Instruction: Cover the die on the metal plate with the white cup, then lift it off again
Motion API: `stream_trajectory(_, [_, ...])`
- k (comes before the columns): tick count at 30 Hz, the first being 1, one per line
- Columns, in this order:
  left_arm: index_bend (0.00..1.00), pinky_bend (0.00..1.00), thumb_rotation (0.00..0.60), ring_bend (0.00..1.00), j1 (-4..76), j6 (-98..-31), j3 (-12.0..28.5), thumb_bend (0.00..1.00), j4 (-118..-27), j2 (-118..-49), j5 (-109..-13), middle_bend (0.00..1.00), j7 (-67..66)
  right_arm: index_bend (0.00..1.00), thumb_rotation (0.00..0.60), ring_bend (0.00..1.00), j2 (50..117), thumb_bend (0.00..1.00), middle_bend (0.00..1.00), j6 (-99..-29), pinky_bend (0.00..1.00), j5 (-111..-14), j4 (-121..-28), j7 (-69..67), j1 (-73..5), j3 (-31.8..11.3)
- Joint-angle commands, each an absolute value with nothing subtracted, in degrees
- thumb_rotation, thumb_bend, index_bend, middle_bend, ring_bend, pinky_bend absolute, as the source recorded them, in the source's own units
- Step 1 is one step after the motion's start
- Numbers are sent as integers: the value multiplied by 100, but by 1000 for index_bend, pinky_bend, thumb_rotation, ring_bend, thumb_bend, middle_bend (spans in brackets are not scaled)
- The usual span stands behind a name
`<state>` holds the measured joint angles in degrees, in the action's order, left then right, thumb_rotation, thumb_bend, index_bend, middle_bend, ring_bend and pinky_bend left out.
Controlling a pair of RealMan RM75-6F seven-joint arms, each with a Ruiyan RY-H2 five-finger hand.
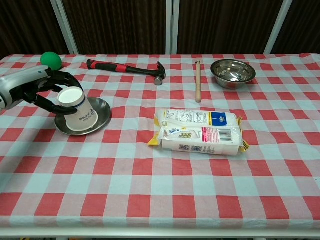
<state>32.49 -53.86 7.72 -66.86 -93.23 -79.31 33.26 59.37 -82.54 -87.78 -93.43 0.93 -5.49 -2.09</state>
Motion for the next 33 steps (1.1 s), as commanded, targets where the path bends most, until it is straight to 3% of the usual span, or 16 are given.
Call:
stream_trajectory(1, [515,221,600,165,3280,-5350,753,300,-6571,-9418,-7904,347,3240,58,600,0,5937,226,76,-8255,36,-8785,-9339,87,-548,-205])
stream_trajectory(15, [514,218,600,166,3365,-5218,1052,301,-5972,-9592,-7406,343,2910,58,600,0,5937,226,76,-8267,36,-8803,-9323,59,-547,-202])
stream_trajectory(25, [515,201,600,166,3425,-5293,829,300,-6574,-9343,-7814,343,2799,58,600,0,5950,226,76,-8245,36,-8795,-9303,44,-556,-200])
stream_trajectory(33, [515,193,600,166,3525,-4990,1154,302,-6115,-9433,-7235,343,2658,58,600,0,5948,226,76,-8256,36,-8821,-9288,9,-561,-200])
